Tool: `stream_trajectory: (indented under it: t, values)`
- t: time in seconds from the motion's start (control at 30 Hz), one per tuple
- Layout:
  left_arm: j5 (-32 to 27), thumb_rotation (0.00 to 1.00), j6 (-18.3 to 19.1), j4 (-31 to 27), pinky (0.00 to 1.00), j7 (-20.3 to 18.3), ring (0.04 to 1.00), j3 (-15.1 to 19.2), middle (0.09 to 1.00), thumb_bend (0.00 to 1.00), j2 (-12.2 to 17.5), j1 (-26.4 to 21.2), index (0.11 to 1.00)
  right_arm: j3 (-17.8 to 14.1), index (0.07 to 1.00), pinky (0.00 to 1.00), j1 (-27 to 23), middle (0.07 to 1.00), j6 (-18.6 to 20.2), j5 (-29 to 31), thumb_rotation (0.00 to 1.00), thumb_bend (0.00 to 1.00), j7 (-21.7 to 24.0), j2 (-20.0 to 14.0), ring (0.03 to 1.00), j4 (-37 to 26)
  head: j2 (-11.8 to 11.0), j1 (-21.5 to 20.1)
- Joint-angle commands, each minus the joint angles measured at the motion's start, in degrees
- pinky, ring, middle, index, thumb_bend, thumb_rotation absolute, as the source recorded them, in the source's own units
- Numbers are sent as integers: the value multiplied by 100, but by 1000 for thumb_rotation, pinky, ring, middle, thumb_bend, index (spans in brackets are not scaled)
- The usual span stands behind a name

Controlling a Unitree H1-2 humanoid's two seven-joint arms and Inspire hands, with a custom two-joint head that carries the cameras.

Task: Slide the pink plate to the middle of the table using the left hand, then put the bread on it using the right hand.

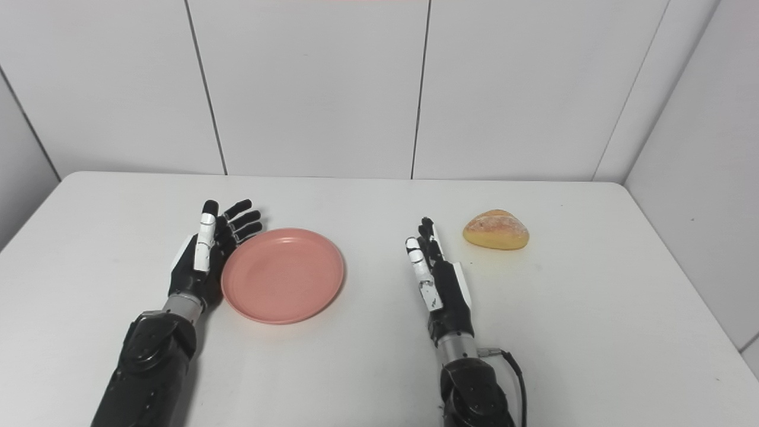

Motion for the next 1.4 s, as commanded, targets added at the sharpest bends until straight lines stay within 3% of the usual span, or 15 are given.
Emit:
stream_trajectory:
  t: [0.0, 0.2, 0.37, 0.53, 0.9, 1.37]
  values:
    - [63, 1000, -42, -224, 856, -7, 836, -48, 821, 770, -32, -175, 803, -13, 1000, 1000, -293, 1000, -158, 40, 887, 668, -2, 64, 1000, -65, -4, 4]
    - [67, 1000, -12, -360, 858, -62, 843, -185, 831, 770, -134, -76, 815, -20, 1000, 1000, -313, 1000, -182, 78, 886, 658, 15, 59, 1000, -48, -2, 17]
    - [45, 1000, 189, -553, 916, -54, 858, -254, 843, 765, -234, 13, 827, -33, 1000, 1000, -309, 1000, -120, 96, 882, 636, -8, 68, 1000, -72, 16, 36]
    - [83, 1000, 226, -682, 912, -26, 865, -338, 854, 757, -315, 74, 844, -10, 1000, 1000, -287, 1000, -121, 67, 881, 676, 20, 29, 1000, -83, 11, 5]
    - [251, 1000, -123, -607, 877, 27, 861, -391, 847, 759, -577, 130, 833, 7, 998, 1000, -255, 1000, -57, 7, 891, 700, -2, 6, 1000, -137, 12, -3]
    - [261, 1000, 99, -945, 1000, -20, 961, -548, 920, 776, -760, 402, 889, 17, 999, 1000, -246, 1000, -13, 30, 886, 686, 23, -11, 1000, -186, 28, 30]
